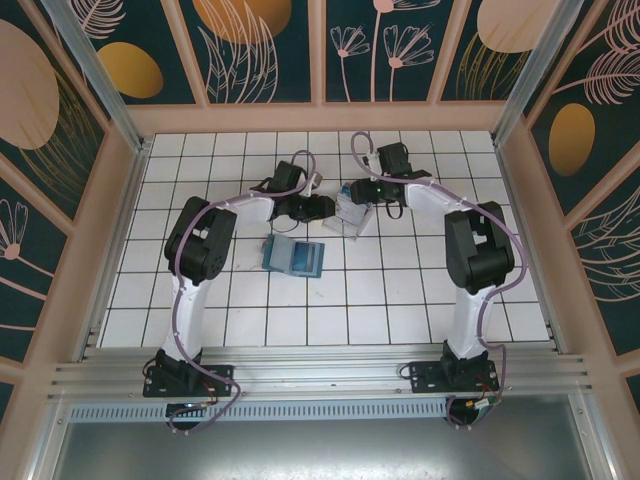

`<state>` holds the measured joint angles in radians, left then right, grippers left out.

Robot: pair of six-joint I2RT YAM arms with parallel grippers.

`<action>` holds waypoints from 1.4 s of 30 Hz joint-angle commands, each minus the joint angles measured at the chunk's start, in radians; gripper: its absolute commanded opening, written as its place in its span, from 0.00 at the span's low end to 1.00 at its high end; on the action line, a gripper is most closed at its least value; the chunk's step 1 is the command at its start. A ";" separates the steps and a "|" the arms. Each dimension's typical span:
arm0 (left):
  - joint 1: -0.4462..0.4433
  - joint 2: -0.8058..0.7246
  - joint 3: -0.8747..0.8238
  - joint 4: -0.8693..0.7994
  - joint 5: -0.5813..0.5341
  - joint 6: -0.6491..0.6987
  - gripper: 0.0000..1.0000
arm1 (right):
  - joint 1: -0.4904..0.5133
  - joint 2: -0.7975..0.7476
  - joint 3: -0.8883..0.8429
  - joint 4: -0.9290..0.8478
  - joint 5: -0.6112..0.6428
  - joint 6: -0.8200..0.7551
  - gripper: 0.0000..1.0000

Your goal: Put the credit cards into the card holder

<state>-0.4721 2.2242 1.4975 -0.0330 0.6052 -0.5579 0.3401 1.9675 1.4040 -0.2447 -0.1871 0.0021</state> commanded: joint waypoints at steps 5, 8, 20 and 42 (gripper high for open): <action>-0.004 -0.034 -0.009 0.018 0.010 -0.007 0.47 | -0.002 0.041 0.044 -0.054 -0.049 -0.046 0.63; -0.003 -0.037 -0.008 0.015 0.007 -0.004 0.47 | -0.004 0.038 0.044 -0.048 -0.029 -0.038 0.62; -0.003 -0.038 -0.044 0.036 0.008 -0.013 0.47 | -0.015 0.015 0.075 -0.033 0.032 -0.030 0.60; -0.003 -0.043 -0.044 0.039 0.014 -0.020 0.47 | -0.014 -0.001 0.067 -0.006 -0.017 -0.040 0.48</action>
<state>-0.4725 2.2131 1.4677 0.0048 0.6052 -0.5701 0.3389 1.9862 1.4528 -0.2764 -0.2142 -0.0284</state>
